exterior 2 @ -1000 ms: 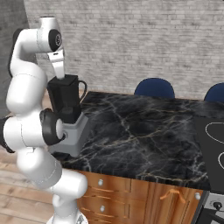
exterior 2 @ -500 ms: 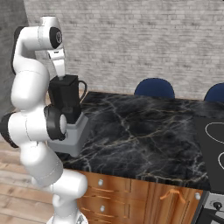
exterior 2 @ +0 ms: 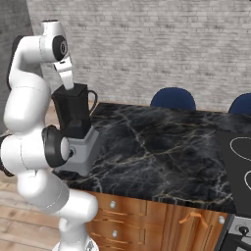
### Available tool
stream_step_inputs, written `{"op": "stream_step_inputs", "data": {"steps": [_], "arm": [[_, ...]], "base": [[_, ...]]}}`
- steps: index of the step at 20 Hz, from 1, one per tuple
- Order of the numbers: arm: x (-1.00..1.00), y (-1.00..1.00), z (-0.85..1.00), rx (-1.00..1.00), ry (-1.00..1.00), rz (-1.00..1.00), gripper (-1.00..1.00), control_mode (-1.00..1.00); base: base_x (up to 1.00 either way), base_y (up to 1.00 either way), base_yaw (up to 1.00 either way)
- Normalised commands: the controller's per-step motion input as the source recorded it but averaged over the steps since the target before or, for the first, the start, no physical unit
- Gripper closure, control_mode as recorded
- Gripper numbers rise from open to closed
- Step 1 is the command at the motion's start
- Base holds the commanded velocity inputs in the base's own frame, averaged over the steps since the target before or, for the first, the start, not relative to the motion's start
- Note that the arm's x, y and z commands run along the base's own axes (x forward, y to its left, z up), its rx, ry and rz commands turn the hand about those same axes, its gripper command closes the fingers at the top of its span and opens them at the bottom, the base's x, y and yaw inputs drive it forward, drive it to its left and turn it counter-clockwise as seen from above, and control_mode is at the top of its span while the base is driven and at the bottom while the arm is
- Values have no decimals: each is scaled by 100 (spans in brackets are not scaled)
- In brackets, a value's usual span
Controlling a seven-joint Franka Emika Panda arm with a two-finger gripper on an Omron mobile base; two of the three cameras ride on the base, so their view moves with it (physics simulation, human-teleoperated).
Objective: Close the lid blender by securely placing the lid on top.
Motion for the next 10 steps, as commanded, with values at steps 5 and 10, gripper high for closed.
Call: {"op": "stream_step_inputs", "data": {"steps": [5, 10], "arm": [[0, 0, -38, 2, -13, 1, 100, -100], [0, 8, -33, 0, 0, 0, -100, -100]], "base": [[0, 0, 0], [0, 0, 0]]}}
